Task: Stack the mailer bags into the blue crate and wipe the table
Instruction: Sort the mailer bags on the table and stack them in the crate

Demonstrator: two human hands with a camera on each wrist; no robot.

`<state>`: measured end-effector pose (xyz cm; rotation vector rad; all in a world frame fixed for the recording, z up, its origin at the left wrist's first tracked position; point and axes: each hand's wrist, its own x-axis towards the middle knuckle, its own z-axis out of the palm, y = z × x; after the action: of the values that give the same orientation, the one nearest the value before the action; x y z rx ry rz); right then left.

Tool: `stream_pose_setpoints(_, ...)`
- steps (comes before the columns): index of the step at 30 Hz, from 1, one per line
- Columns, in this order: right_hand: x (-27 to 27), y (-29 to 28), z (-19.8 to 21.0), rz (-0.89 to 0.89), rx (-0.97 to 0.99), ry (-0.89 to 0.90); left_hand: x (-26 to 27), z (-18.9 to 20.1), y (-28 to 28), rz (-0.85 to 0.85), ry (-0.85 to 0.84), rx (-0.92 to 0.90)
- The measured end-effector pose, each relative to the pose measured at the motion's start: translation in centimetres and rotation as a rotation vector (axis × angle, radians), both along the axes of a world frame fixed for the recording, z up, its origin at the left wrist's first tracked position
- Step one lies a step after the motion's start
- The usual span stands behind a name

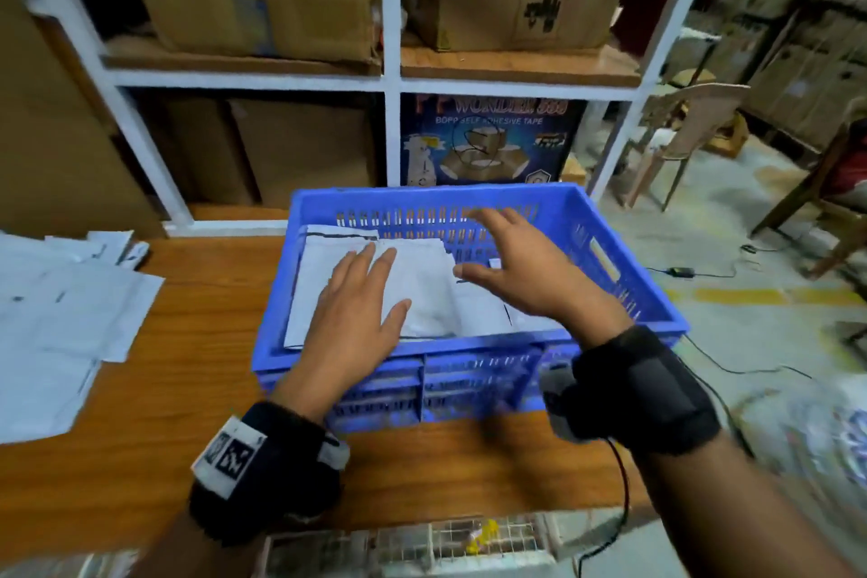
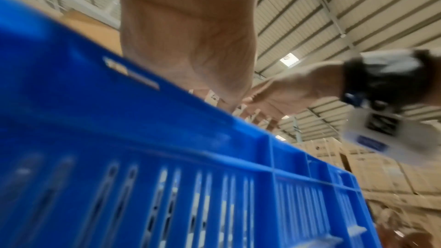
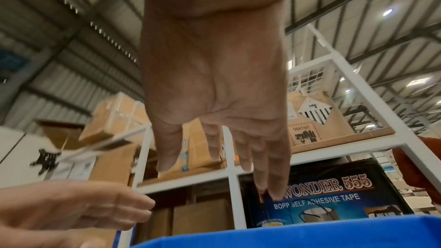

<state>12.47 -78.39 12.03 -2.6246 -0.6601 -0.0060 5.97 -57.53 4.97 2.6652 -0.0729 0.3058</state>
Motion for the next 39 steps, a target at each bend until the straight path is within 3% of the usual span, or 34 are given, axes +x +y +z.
stream_pose_setpoints(5, -8.2, 0.6, -4.1, 0.037, 0.402, -0.154, -7.7, -0.2, 1.6, 0.081, -0.147, -0.103)
stream_pose_setpoints(9, -14.3, 2.2, -7.5, 0.081, 0.6, -0.042, -15.5, -1.3, 4.1, 0.204, -0.123, -0.14)
stream_pose_setpoints(16, -20.5, 10.4, -12.0, 0.293, 0.63, 0.036, -28.3, -5.2, 11.1, 0.476, -0.032, -0.191)
stream_pose_setpoints(23, -24.7, 23.5, -13.7, 0.476, 0.614, 0.134, -37.2, -7.5, 22.1, 0.726, -0.054, -0.235)
stream_pose_setpoints(31, -27.7, 40.3, -13.2, 0.546, 0.514, 0.203, -40.4, -6.7, 37.2, 0.763, -0.075, -0.188)
stream_pose_setpoints(39, -24.9, 47.9, -12.2, 0.376, 0.49, 0.175, -34.8, -4.7, 45.6, 0.58, -0.075, -0.214)
